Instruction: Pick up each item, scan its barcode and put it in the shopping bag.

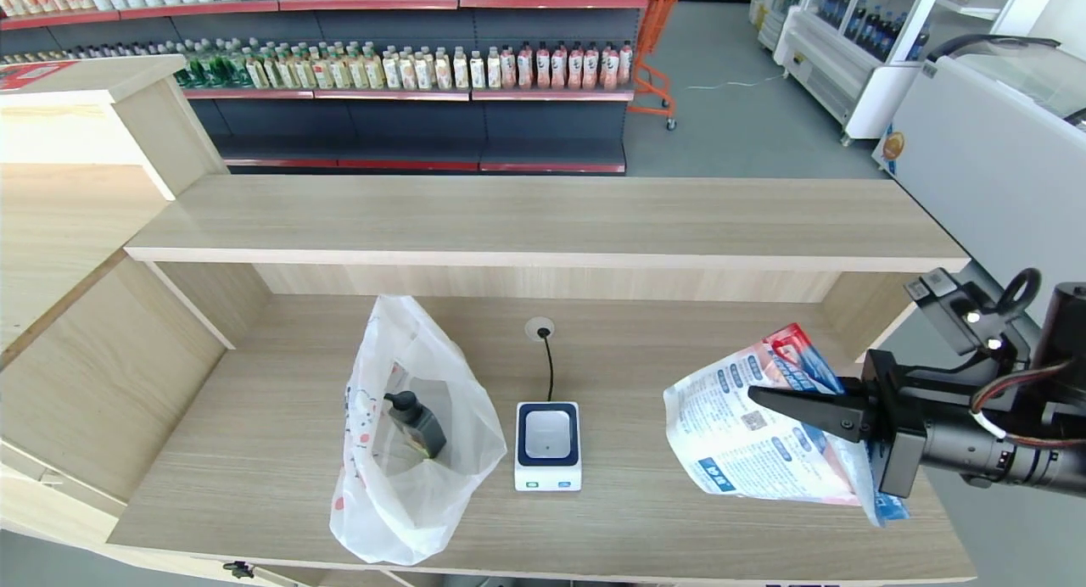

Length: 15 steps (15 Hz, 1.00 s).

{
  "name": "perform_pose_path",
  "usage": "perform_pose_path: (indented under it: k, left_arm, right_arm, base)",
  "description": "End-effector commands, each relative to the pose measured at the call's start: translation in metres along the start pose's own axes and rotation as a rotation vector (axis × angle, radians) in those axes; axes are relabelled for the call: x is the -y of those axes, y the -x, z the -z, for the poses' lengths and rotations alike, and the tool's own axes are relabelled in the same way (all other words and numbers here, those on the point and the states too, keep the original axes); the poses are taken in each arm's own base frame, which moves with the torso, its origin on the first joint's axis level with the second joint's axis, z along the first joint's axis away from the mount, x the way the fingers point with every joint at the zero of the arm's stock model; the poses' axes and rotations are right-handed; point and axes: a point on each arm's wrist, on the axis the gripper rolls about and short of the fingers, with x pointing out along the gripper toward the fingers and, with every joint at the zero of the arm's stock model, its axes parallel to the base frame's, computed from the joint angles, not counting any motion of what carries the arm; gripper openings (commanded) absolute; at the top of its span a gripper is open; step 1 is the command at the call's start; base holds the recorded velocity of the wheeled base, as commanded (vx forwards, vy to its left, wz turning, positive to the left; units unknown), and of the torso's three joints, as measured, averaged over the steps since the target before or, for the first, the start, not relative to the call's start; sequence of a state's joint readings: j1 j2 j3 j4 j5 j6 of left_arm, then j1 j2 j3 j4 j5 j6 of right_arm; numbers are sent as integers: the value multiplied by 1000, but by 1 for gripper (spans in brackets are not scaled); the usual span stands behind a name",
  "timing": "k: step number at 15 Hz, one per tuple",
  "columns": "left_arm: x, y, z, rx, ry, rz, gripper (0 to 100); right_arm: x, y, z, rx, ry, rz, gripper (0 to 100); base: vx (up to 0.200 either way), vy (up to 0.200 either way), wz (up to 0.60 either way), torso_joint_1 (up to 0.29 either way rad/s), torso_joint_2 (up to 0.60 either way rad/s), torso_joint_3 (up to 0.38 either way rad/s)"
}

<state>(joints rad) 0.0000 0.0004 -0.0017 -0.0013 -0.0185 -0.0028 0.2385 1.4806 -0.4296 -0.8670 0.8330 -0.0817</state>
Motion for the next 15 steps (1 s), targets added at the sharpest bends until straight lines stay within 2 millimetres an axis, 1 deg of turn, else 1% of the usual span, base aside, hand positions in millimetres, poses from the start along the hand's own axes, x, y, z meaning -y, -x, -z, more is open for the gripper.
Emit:
perform_pose_path:
  k: [1, 3, 7, 10, 12, 15]
  left_arm:
    - [0, 0, 0, 1, 0, 0, 100]
    - [0, 0, 0, 1, 0, 0, 100]
    - [0, 0, 0, 1, 0, 0, 100]
    - [0, 0, 0, 1, 2, 0, 100]
    - [0, 0, 0, 1, 3, 0, 100]
    - [0, 0, 0, 1, 3, 0, 100]
  right_arm:
    - [9, -6, 6, -22, -20, 6, 0]
    - [29, -18, 12, -26, -16, 27, 0]
    - [59, -44, 26, -20, 1, 32, 0]
    - [80, -63, 43, -38, 87, 25, 0]
    - [89, -72, 57, -40, 126, 15, 0]
    - [103, -88, 81, 15, 221, 3, 0]
  base:
    - [0, 200, 0, 7, 7, 2]
    - [0, 200, 0, 0, 2, 0]
    - [0, 200, 0, 2, 4, 1]
    - [0, 0, 0, 0, 0, 0]
    - [0, 0, 0, 0, 0, 0]
    - [0, 0, 0, 0, 0, 0]
